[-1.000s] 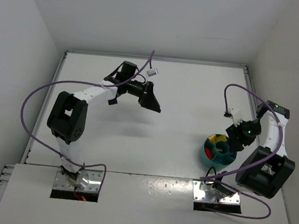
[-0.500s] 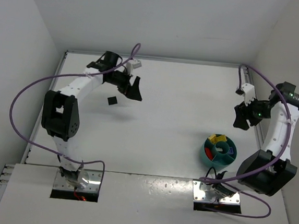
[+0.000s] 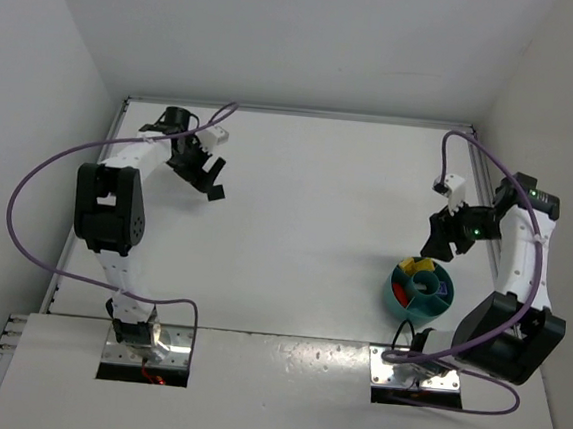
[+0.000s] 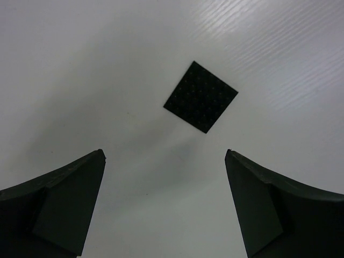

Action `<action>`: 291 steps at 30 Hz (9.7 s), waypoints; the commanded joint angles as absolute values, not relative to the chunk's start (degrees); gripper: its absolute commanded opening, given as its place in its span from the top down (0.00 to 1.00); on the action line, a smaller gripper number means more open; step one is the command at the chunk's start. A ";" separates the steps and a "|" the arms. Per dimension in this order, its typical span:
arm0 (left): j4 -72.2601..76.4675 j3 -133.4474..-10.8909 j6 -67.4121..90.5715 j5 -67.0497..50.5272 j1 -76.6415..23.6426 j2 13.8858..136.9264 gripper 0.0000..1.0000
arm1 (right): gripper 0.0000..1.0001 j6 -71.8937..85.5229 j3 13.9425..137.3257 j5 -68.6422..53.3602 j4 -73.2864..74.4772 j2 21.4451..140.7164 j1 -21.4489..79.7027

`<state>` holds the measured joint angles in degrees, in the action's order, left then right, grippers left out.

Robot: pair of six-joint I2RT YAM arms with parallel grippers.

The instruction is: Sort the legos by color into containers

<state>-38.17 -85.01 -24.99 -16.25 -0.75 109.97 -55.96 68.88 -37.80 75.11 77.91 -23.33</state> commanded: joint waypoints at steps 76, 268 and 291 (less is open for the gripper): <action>-50.46 -91.41 -50.63 -24.85 -6.33 123.14 0.83 | 0.29 0.21 62.86 -65.21 33.63 81.74 -6.60; -52.21 -86.31 -39.03 -59.24 -23.20 112.50 0.01 | 0.80 -58.37 55.69 -21.43 76.38 47.53 -1.93; -29.80 -81.48 -3.08 -40.62 -7.04 101.96 0.01 | 0.15 -4.58 81.67 -23.21 36.58 88.42 -2.55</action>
